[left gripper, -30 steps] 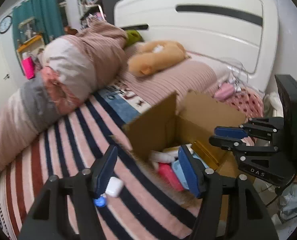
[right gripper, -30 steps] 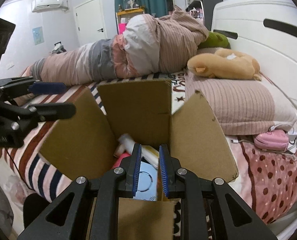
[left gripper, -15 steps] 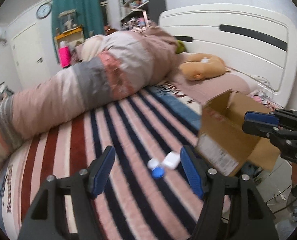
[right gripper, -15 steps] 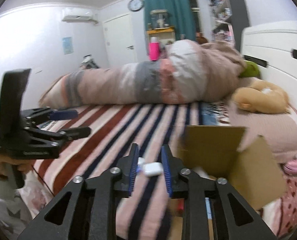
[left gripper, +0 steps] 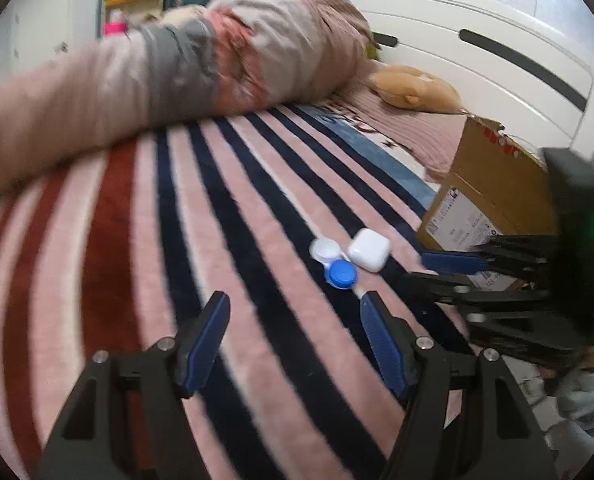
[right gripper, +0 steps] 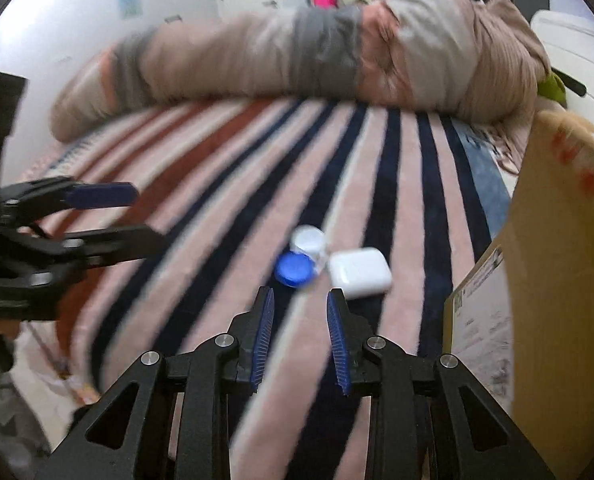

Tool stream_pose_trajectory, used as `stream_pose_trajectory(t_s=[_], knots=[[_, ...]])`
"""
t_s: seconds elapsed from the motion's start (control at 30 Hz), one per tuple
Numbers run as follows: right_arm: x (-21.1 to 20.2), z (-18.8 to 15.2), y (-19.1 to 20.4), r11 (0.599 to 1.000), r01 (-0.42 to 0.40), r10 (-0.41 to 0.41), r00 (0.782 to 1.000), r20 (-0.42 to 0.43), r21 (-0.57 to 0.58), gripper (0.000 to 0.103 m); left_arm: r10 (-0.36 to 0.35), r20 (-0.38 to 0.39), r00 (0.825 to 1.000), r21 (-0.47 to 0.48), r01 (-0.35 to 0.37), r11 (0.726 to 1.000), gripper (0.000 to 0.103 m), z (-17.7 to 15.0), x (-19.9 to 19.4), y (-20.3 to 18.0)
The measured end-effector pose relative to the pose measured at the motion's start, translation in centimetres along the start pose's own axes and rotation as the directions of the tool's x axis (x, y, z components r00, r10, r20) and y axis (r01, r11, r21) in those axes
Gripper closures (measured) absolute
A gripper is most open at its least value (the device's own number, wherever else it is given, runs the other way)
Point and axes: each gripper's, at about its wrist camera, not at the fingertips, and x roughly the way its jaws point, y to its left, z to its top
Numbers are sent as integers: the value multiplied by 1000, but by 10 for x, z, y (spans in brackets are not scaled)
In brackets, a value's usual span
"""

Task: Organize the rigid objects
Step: 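Grasp the white earbud case with the right gripper while the left grasps the lens case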

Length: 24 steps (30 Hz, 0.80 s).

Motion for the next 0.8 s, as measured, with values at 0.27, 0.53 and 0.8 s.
stream_pose_trajectory(t_s=[0.27,0.53,0.8], knots=[[58,-2,-28,993,111,-109,993,-42,33,64,-195,-65,979,-47,192,980,39,11,76,1],[74,2,-33,993,121,-120,993,-14,13,50,-192,-126,973,-68,184,981,61,27,128,-10],[65,-3,-28,995,103,-103,995,5,16,53,-163,-116,980,-83,154,985,79,23,113,-2]])
